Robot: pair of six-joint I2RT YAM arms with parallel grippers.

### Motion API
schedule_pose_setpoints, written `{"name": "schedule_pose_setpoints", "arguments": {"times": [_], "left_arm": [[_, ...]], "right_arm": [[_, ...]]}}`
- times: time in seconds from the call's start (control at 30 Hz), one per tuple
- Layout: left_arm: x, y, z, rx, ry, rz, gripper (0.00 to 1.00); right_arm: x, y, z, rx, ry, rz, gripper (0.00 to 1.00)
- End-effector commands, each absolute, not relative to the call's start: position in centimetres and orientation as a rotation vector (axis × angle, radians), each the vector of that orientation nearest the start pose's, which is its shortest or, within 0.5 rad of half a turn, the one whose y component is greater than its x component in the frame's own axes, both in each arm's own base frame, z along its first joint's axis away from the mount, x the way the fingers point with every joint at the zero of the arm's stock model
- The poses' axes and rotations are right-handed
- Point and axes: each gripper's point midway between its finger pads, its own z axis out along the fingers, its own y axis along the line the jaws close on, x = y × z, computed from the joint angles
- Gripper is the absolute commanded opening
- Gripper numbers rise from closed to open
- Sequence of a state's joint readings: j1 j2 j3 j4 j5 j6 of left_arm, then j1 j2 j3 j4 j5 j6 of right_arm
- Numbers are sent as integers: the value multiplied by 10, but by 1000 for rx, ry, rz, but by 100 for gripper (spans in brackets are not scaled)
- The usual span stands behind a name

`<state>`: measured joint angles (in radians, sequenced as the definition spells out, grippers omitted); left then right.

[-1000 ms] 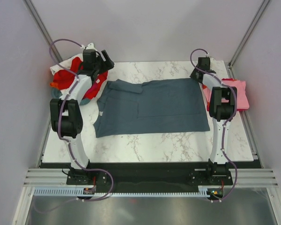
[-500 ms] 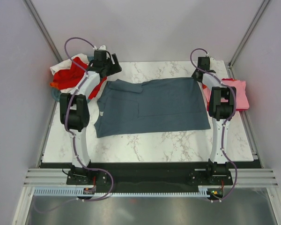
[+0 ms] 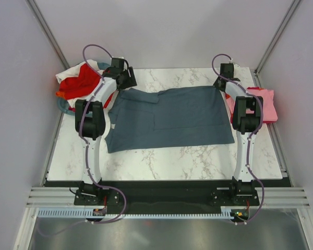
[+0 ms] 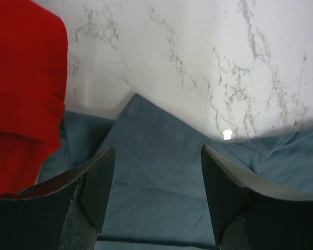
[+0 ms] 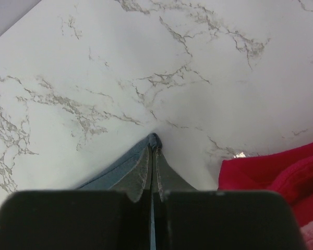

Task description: Fold and stack the t-shirts

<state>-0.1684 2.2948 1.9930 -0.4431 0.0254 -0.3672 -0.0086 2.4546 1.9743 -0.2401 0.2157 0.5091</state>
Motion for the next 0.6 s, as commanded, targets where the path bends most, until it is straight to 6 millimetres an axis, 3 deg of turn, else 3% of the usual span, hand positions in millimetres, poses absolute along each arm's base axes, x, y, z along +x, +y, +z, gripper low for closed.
{"name": "schedule_pose_setpoints", "arguments": {"times": [0.0, 0.4, 0.57], "left_arm": [[589, -121, 91, -137, 2357, -209, 75], [592, -102, 60, -161, 2395, -42, 79], [598, -97, 60, -176, 2380, 4, 79]], "right_arm": [[626, -22, 27, 696, 2184, 11, 0], [624, -23, 31, 706, 2175, 14, 0], [623, -23, 32, 706, 2175, 14, 0]]}}
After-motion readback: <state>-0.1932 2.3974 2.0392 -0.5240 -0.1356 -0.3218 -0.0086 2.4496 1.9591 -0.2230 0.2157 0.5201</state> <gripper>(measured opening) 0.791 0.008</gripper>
